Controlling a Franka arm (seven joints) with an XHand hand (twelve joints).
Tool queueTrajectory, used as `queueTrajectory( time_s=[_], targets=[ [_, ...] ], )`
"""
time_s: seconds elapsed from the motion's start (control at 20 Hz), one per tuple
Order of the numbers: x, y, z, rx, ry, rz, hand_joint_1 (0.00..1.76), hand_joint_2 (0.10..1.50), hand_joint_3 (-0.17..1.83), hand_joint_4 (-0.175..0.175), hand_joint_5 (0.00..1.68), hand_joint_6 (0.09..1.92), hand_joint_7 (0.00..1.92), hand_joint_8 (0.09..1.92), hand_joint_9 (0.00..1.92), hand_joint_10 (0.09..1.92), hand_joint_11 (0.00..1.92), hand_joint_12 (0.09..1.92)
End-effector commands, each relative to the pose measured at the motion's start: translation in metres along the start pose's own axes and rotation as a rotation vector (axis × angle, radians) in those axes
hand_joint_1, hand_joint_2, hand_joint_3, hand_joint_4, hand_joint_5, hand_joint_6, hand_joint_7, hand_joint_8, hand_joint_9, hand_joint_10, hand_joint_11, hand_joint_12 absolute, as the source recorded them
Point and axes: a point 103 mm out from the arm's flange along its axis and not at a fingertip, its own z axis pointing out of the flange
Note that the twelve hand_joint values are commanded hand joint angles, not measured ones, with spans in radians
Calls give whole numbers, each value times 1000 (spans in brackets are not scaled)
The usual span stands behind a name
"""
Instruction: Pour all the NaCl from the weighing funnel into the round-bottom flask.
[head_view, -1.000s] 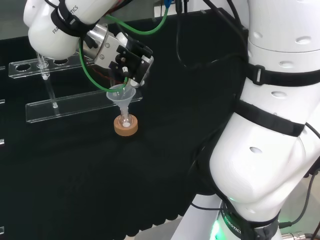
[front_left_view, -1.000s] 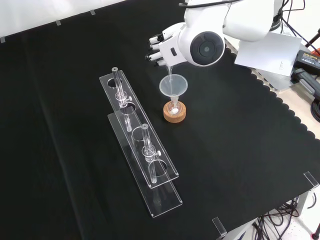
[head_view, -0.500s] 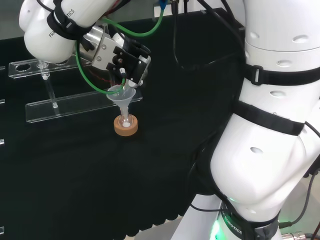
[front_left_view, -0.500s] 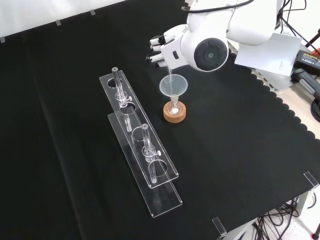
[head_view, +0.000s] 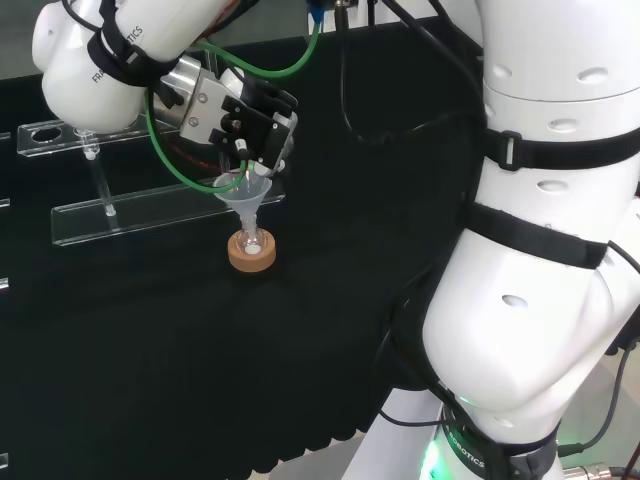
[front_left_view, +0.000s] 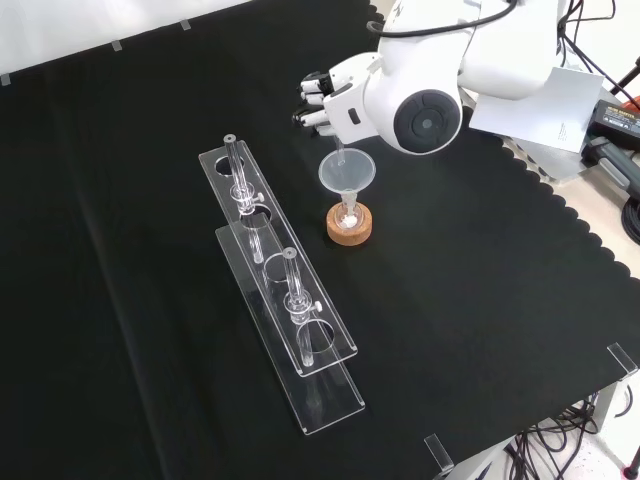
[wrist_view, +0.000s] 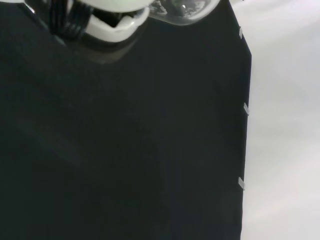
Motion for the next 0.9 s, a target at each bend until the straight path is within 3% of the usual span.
queueTrajectory(
  time_s=[0.05, 0.9],
  targets=[
    [0, 0, -1, -3, -21, 6, 1124, 730, 491, 175, 1315, 530, 605, 670, 1075, 200, 1030, 900],
    [7, 0, -10, -3, -94, 13, 1124, 729, 493, 175, 1315, 531, 605, 671, 1077, 198, 1030, 897]
  ],
)
